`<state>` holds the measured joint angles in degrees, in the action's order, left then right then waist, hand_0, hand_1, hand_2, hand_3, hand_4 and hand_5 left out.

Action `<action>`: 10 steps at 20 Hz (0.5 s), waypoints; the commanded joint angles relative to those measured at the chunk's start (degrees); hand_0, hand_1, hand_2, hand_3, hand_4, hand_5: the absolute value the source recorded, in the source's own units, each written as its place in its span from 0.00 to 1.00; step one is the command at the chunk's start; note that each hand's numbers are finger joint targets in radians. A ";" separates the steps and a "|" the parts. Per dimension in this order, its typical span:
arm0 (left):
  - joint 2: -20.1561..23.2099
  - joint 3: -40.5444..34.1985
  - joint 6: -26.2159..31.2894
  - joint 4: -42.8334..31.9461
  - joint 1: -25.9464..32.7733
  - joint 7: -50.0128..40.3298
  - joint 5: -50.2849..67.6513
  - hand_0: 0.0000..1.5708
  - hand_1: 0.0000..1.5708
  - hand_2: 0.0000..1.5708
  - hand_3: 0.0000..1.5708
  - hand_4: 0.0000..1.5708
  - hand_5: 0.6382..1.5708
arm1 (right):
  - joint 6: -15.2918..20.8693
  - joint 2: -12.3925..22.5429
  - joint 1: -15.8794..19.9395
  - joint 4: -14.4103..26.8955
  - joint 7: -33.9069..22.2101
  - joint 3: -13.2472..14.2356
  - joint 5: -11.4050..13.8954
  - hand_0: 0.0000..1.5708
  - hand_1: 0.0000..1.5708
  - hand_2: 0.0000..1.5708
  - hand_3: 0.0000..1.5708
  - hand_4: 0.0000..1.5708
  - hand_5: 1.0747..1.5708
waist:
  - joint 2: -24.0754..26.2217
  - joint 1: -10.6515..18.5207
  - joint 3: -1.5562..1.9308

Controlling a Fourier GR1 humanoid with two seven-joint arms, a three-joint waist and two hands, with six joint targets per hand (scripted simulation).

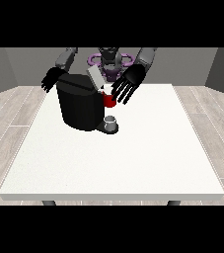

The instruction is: Insert the coffee pod into the coffee machine and close the lid

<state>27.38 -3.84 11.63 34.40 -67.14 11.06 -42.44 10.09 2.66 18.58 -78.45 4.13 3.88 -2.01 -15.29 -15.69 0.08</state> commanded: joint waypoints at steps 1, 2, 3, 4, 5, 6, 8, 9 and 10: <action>1.30 -0.39 2.37 -1.19 -1.50 -1.96 -0.48 0.00 0.00 0.00 0.00 0.00 1.00 | 0.11 -1.87 -2.92 -1.04 1.05 -3.16 1.77 0.00 0.00 0.00 0.00 0.27 1.00 | 2.12 -1.52 -0.07; 0.12 -0.13 0.19 -0.54 1.12 0.63 -0.59 0.00 0.00 0.00 0.00 0.00 1.00 | 0.76 -0.92 -2.23 -0.47 1.04 -1.26 1.19 0.00 0.00 0.00 0.00 0.26 1.00 | 0.84 -0.17 -0.08; -1.63 0.36 -0.16 0.39 1.63 -0.48 -0.73 0.00 0.00 0.00 0.00 0.00 1.00 | -0.69 0.70 -1.88 1.36 0.54 0.03 0.32 0.00 0.00 0.00 0.00 0.26 1.00 | 1.99 1.09 -0.07; -2.92 1.39 -0.31 0.92 2.66 -1.47 -1.50 0.00 0.00 0.00 0.00 0.00 1.00 | 0.03 -0.14 -1.80 2.13 0.10 1.12 -0.89 0.00 0.00 0.00 0.00 0.23 1.00 | 3.64 2.11 -0.06; -0.75 0.50 1.07 -0.33 1.75 -0.97 -1.29 0.00 0.00 0.00 0.00 0.00 1.00 | 0.91 -1.27 -2.36 -0.17 -0.37 -0.83 0.36 0.00 0.00 0.00 0.00 0.25 1.00 | 3.48 0.75 -0.08; -1.38 -0.05 1.01 -0.21 0.76 -0.99 -0.72 0.00 0.00 0.00 0.00 0.00 1.00 | 2.18 -2.55 -2.55 -0.33 -0.12 -3.36 0.84 0.00 0.00 0.00 0.00 0.24 1.00 | 3.15 0.79 -0.08; -2.14 0.46 0.57 1.52 2.18 -1.09 -1.06 0.00 0.00 0.00 0.00 0.00 1.00 | -1.40 -0.10 -3.52 2.24 4.28 1.21 -1.87 0.00 0.00 0.00 0.00 0.24 1.00 | 4.01 1.86 -0.05; -2.24 -0.32 -1.44 0.16 2.41 -1.74 -1.27 0.00 0.00 0.00 0.00 0.00 1.00 | -1.66 -0.61 -3.00 -0.90 0.65 -1.28 -1.09 0.00 0.00 0.00 0.00 0.26 1.00 | 3.54 -0.07 -0.08; -3.13 0.82 -1.14 1.04 6.00 0.19 -1.47 0.00 0.00 0.00 0.00 0.00 1.00 | -1.67 0.32 -4.55 -0.57 -0.45 0.51 -2.25 0.00 0.00 0.00 0.00 0.25 1.00 | 6.84 2.03 -0.08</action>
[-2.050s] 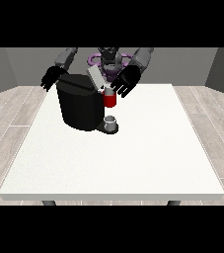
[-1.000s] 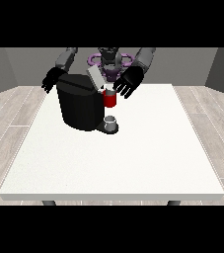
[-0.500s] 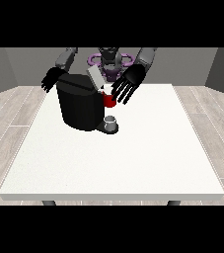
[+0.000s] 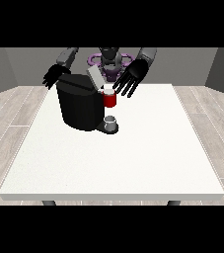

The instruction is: Insert the coffee pod into the coffee machine and close the lid

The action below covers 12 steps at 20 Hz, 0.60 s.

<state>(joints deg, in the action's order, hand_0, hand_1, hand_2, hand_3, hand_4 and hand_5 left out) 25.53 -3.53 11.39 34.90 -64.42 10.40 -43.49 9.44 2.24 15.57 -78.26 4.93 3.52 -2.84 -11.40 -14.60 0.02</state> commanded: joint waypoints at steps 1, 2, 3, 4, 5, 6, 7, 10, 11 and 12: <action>1.32 -0.58 0.78 -0.01 2.98 2.58 0.39 0.00 0.00 0.00 0.00 0.00 1.00 | 1.44 -1.30 -2.02 -1.71 -1.73 -0.73 0.20 0.00 0.00 0.00 0.00 0.28 1.00 | 3.10 1.74 -0.03; -2.07 0.21 0.12 1.79 2.20 -1.11 -0.03 0.00 0.00 0.00 0.00 0.00 1.00 | -0.52 0.22 -2.64 1.94 1.94 1.05 -0.66 0.00 0.00 0.00 0.00 0.28 1.00 | 3.52 2.44 0.00; -2.99 -0.93 1.02 1.22 2.43 -2.04 1.40 0.00 0.00 0.00 0.00 0.00 1.00 | -1.33 0.63 -3.38 0.59 0.59 0.52 -0.85 0.00 0.00 0.00 0.00 0.27 1.00 | 5.42 1.78 -0.01; -3.47 -0.94 0.38 1.53 4.51 0.52 1.86 0.00 0.00 0.00 0.00 0.00 1.00 | 1.36 -0.62 -2.74 -0.36 0.08 0.46 0.00 0.00 0.00 0.00 0.00 0.27 1.00 | 5.61 3.06 -0.02; -3.13 -2.85 2.59 0.69 4.14 -1.37 3.88 0.00 0.00 0.00 0.00 0.00 1.00 | 0.52 -1.84 -6.53 -0.80 0.16 -1.08 -0.06 0.00 0.00 0.00 0.00 0.25 1.00 | 8.95 2.31 -0.02; -4.16 -2.80 -0.27 1.28 7.33 0.62 3.81 0.00 0.00 0.00 0.00 0.00 1.00 | 0.03 -0.47 -5.58 -1.49 -0.30 0.37 -1.03 0.00 0.00 0.00 0.00 0.24 1.00 | 7.94 3.35 -0.03; -6.11 -6.77 0.95 -0.12 7.88 -1.57 8.28 0.00 0.00 0.00 0.00 0.00 1.00 | -0.53 -0.44 -7.38 -1.98 -1.89 -0.26 -1.12 0.00 0.00 0.00 0.00 0.25 1.00 | 12.31 3.70 -0.07; -8.52 -12.21 -0.85 0.96 10.52 2.05 14.59 0.00 0.00 0.00 0.00 0.05 1.00 | -0.57 -0.78 -9.70 -1.83 2.25 -0.91 0.09 0.00 0.00 0.00 0.00 0.31 1.00 | 13.05 6.12 -0.14; -10.06 -13.51 0.14 0.71 10.45 1.37 16.55 0.00 0.00 0.00 0.00 0.16 1.00 | -1.70 1.40 -8.28 -2.53 -0.15 -1.06 0.49 0.00 0.00 0.00 0.00 0.28 1.00 | 14.98 6.71 -0.15; -12.81 -15.69 0.58 0.44 11.95 1.61 19.74 0.00 0.00 0.00 0.00 0.17 1.00 | -2.42 2.02 -9.35 -1.51 1.30 -0.57 0.39 0.00 0.00 0.00 0.00 0.23 1.00 | 15.73 8.14 -0.15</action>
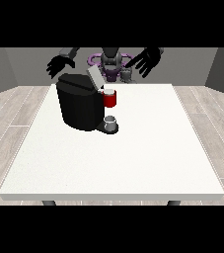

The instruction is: Insert the coffee pod into the coffee machine and close the lid

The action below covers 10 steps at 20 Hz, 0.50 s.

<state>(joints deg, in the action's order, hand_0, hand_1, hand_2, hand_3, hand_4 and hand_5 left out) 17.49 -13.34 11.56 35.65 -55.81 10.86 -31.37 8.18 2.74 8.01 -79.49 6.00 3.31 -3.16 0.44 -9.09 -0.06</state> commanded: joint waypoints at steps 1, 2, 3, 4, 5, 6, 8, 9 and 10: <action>-5.66 -4.97 0.85 -0.08 6.25 2.31 7.37 0.00 0.00 0.00 0.00 0.15 1.00 | -1.61 2.60 -2.36 -1.00 -2.04 0.06 0.30 0.00 0.00 0.00 0.00 0.23 1.00 | 6.92 3.81 -0.04; -5.81 -6.21 2.56 -0.04 6.54 2.30 9.24 0.00 0.00 0.00 0.00 0.00 1.00 | -3.54 4.36 -2.23 -0.52 -2.36 0.92 -0.65 0.00 0.00 0.00 0.00 0.25 1.00 | 7.74 5.18 -0.01; -6.95 -6.56 0.64 -0.20 8.39 2.47 9.43 0.00 0.00 0.00 0.00 0.00 1.00 | -1.59 1.32 -2.83 -2.07 -1.05 -1.46 0.86 0.00 0.00 0.00 0.00 0.22 1.00 | 7.98 4.95 0.00; -7.07 -6.06 1.20 0.29 9.68 4.51 9.41 0.00 0.00 0.00 0.00 0.00 1.00 | -5.17 4.88 1.29 -3.16 -3.98 1.45 -2.83 0.00 0.00 0.00 0.00 0.24 1.00 | 7.70 6.27 0.01; -9.72 -5.75 0.51 0.76 11.71 4.51 9.90 0.00 0.00 0.00 0.00 0.00 1.00 | -5.34 5.50 -0.25 -2.13 -3.99 1.38 -2.16 0.00 0.00 0.00 0.00 0.18 1.00 | 9.43 7.72 0.03; -10.99 -5.99 -0.02 0.53 15.12 6.00 10.37 0.00 0.00 0.00 0.00 0.00 1.00 | -5.92 5.20 -1.60 -3.70 -4.51 0.45 -2.28 0.00 0.00 0.00 0.00 0.16 1.00 | 12.30 7.95 0.01; -9.99 -6.76 1.51 1.13 14.98 4.69 11.74 0.00 0.00 0.00 0.00 0.12 1.00 | -5.83 5.37 0.18 -5.72 -6.98 -1.34 -1.01 0.00 0.00 0.00 0.00 0.00 1.00 | 13.00 8.46 0.02; -11.06 -8.27 1.33 0.30 18.45 6.54 13.39 0.00 0.00 0.00 0.00 0.09 1.00 | -6.89 6.14 0.14 -6.44 -7.06 -0.69 -2.04 0.00 0.00 0.00 0.00 0.00 1.00 | 12.94 8.96 -0.01; -9.37 -8.52 5.15 0.97 15.52 1.63 14.75 0.00 0.00 0.00 0.00 0.14 1.00 | -7.54 6.86 -0.33 -6.67 -8.16 -0.34 -2.44 0.00 0.00 0.00 0.00 0.03 1.00 | 15.24 9.20 0.05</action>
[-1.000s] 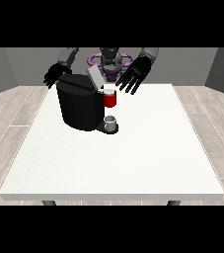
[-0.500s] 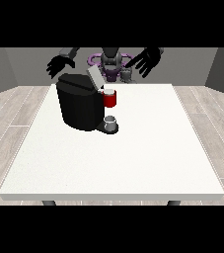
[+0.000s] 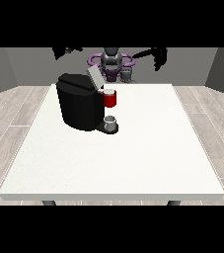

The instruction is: Insert the coffee pod into the coffee machine and close the lid

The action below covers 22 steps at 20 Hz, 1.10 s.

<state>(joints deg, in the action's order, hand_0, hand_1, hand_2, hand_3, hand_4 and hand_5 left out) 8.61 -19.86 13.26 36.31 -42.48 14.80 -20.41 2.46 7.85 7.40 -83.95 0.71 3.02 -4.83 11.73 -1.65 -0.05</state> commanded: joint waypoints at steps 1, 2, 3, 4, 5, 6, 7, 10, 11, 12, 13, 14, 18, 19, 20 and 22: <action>-5.89 -0.51 -1.29 1.65 4.05 0.89 2.93 0.00 0.00 0.00 0.00 0.14 1.00 | -2.00 2.08 2.49 -0.05 -1.16 0.50 -0.45 0.00 0.00 0.00 0.00 0.00 1.00 | 0.94 4.38 0.05; -2.46 -1.15 2.04 2.45 4.08 0.04 4.08 0.00 0.00 0.00 0.00 0.06 1.00 | 0.87 0.41 3.86 -1.08 -2.95 -0.01 0.58 0.00 0.00 0.00 0.00 0.00 1.00 | 0.83 4.96 0.04; -3.06 -1.57 1.61 2.89 4.21 0.64 4.85 0.00 0.00 0.00 0.00 0.00 1.00 | -1.58 1.42 4.92 -1.32 -1.97 0.39 -0.86 0.00 0.00 0.00 0.00 0.00 1.00 | -0.15 5.20 0.05; -5.75 0.19 0.37 3.80 5.66 -0.01 3.98 0.00 0.00 0.00 0.00 0.00 1.00 | -5.54 3.26 2.79 -0.72 -1.90 -0.13 -1.80 0.00 0.00 0.00 0.00 0.00 1.00 | 1.13 5.35 0.06; -5.01 -0.31 1.76 5.24 5.20 -1.51 5.43 0.00 0.00 0.00 0.00 0.00 1.00 | -4.26 4.09 4.40 0.91 -0.95 1.83 -1.24 0.00 0.00 0.00 0.00 0.00 1.00 | 0.03 7.25 0.07; -3.78 -0.33 4.07 5.59 7.65 0.39 5.96 0.00 0.00 0.00 0.00 0.00 1.00 | -4.80 4.37 3.43 0.34 -1.66 0.32 -0.03 0.00 0.00 0.00 0.00 0.00 1.00 | 0.80 7.70 0.06; -4.19 -0.29 4.73 6.80 7.64 -1.34 6.99 0.00 0.00 0.00 0.00 0.00 1.00 | -4.25 3.93 4.19 1.06 -2.39 0.45 0.07 0.00 0.00 0.00 0.00 0.00 1.00 | 0.59 8.40 0.06; -8.42 0.57 3.06 9.23 9.82 -1.25 8.70 0.00 0.00 0.00 0.00 0.04 1.00 | -4.60 5.14 7.47 1.84 -4.39 0.55 0.76 0.00 0.00 0.00 0.00 0.15 1.00 | 0.82 10.38 0.06; -8.30 1.06 4.81 10.26 10.42 -1.48 9.02 0.00 0.00 0.00 0.00 0.09 1.00 | -3.39 4.35 8.21 3.29 -2.04 0.77 1.74 0.00 0.00 0.00 0.00 0.15 1.00 | -0.73 12.00 0.07; -8.49 0.97 4.38 10.45 13.50 0.51 9.74 0.00 0.00 0.00 0.00 0.09 1.00 | -2.77 2.90 8.11 0.71 -5.09 -1.96 2.89 0.00 0.00 0.00 0.00 0.14 1.00 | 0.46 10.06 0.04; -8.51 2.95 4.18 11.84 11.73 -3.50 12.23 0.00 0.00 0.00 0.00 0.02 1.00 | -3.61 3.22 8.16 5.13 0.19 -0.02 2.44 0.00 0.00 0.00 0.00 0.10 1.00 | -0.45 12.36 0.08; -8.54 2.18 4.37 14.70 12.97 -4.05 11.71 0.00 0.00 0.00 0.00 0.00 1.00 | -3.57 2.37 7.54 3.98 -1.48 -1.70 3.30 0.00 0.00 0.00 0.00 0.00 1.00 | -0.29 11.36 0.07; -8.57 6.12 1.93 19.45 17.01 -3.69 14.92 0.00 0.00 0.00 0.00 0.13 1.00 | -3.99 0.84 10.36 6.56 -2.07 -1.41 2.39 0.00 0.00 0.00 0.00 0.00 1.00 | -2.54 10.50 0.06; -8.58 6.87 4.45 21.87 16.68 -7.38 15.24 0.00 0.00 0.00 0.00 0.14 1.00 | -6.67 4.10 8.85 10.09 0.75 2.47 0.23 0.00 0.00 0.00 0.00 0.00 1.00 | -2.20 12.74 0.09; -8.53 5.60 5.21 24.20 18.89 -5.83 14.99 0.00 0.00 0.00 0.00 0.07 1.00 | -6.44 3.55 11.38 8.29 -1.15 2.21 0.00 0.00 0.00 0.00 0.00 0.00 1.00 | -3.65 11.18 0.07; -8.27 7.39 5.81 26.18 21.21 -7.16 15.68 0.00 0.00 0.00 0.00 0.00 1.00 | -6.38 3.56 11.87 11.10 -0.03 3.32 -0.41 0.00 0.00 0.00 0.00 0.00 1.00 | -4.02 13.21 0.07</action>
<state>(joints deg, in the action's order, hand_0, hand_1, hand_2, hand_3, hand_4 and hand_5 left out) 0.31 -13.84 17.23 57.43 -24.88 9.64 -6.25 -2.77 10.90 17.80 -75.85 0.02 4.28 -3.75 8.92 10.15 0.02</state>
